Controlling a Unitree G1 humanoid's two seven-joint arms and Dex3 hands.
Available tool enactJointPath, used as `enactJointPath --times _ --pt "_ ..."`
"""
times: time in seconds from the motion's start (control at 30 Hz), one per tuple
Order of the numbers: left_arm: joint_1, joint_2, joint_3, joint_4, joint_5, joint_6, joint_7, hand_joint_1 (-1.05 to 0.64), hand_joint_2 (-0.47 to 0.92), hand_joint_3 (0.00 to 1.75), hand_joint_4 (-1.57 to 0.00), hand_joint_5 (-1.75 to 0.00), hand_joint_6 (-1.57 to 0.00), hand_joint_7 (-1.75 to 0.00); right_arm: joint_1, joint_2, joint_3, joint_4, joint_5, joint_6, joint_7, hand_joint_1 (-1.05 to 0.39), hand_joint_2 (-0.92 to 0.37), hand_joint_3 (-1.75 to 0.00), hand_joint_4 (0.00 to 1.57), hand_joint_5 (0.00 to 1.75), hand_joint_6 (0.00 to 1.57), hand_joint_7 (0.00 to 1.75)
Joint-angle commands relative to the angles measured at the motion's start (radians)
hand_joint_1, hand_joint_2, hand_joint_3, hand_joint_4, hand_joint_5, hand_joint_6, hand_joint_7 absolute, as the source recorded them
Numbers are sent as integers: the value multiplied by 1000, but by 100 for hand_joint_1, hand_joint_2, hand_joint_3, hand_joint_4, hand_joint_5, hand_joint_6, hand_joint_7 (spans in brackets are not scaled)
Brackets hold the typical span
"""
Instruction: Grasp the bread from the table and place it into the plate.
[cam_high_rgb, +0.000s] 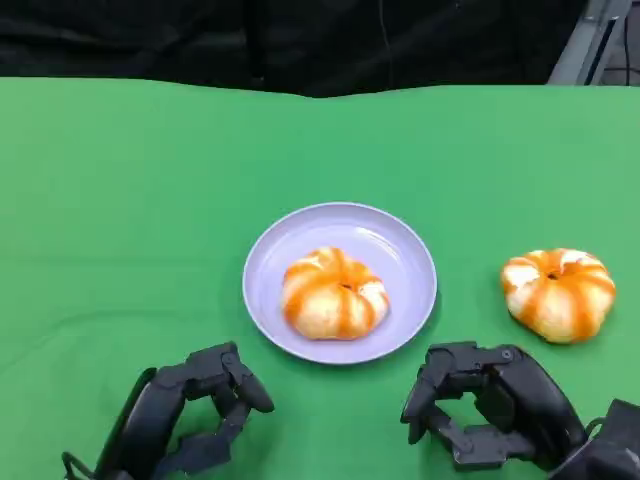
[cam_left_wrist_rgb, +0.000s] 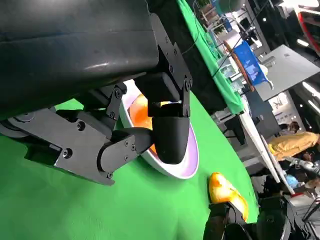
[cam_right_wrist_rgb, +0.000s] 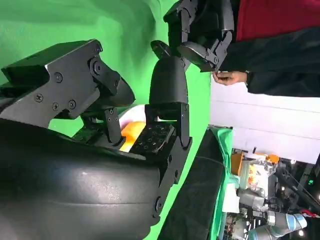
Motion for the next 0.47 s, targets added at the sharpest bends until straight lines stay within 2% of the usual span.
enactJointPath --times 0.03,0.47 --pt "3 20 -2 -16 -16 0 -11 -16 68 90 -72 -170 -77 -133 -1 -11 -7 1 9 -15 5 10 -63 -101 90 132 94 101" --pt "6 22 -4 -30 -15 6 -11 -16 67 91 -75 -168 -78 -132 -3 -12 -9 -4 12 -6 11 10 -62 -103 90 133 93 103"
